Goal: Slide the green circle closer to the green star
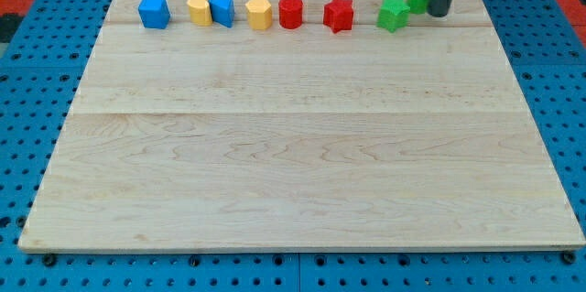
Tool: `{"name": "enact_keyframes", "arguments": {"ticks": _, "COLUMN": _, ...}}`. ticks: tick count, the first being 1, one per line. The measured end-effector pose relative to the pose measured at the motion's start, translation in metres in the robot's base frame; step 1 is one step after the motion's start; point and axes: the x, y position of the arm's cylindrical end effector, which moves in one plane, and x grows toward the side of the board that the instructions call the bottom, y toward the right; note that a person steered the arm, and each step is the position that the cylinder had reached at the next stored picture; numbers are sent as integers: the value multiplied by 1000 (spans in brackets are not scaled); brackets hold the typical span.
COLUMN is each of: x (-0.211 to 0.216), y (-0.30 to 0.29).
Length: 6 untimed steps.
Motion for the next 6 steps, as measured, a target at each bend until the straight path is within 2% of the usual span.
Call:
{"name": "enact_keyframes", "arguments": {"ticks": 1, "x": 10, "y": 26}}
{"name": "enact_keyframes", "arguments": {"ticks": 2, "x": -51, "y": 56}}
{"name": "enact_keyframes", "arguments": {"ticks": 3, "x": -58, "y": 4}}
{"name": "enact_keyframes", "arguments": {"ticks": 4, "x": -55, "y": -80}}
{"name": "enact_keyframes", "arguments": {"ticks": 6, "x": -31, "y": 1}}
